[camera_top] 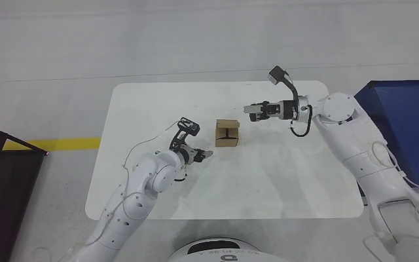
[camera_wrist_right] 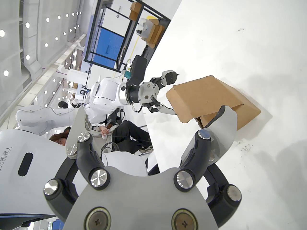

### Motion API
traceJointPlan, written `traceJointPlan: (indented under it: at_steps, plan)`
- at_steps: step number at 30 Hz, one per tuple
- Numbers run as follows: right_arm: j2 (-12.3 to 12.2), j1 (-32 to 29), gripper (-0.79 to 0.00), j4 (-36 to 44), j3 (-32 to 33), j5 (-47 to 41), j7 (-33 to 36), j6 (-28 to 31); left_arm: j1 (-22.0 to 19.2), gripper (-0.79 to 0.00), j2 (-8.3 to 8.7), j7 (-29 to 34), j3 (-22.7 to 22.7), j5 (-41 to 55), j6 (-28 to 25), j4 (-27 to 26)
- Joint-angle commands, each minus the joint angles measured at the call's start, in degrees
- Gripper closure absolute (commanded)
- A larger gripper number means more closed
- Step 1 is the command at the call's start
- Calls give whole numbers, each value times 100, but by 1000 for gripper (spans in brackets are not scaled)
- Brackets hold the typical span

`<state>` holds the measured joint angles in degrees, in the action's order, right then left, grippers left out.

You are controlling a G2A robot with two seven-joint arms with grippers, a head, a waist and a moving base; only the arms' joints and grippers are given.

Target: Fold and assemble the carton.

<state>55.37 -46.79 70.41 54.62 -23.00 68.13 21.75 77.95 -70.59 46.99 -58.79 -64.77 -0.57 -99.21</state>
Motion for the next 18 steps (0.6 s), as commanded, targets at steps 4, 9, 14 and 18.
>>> traceJointPlan:
  at_steps: [4, 9, 14, 18]
  plan:
    - [88, 229, -785, -103, -267, 357, 139, -100, -229, -785, -63, -16, 181, 65, 70, 245]
    - [184, 411, -733, -210, -511, 469, 341, -215, -432, -785, -135, -173, 239, 387, 212, 429]
    - [295, 672, -696, -445, -744, 649, 372, -676, -420, -785, -133, -347, 32, 683, 236, 443]
    - [392, 888, -686, -591, -989, 1109, 66, -1572, -366, -785, -108, -372, -105, 716, 186, 472]
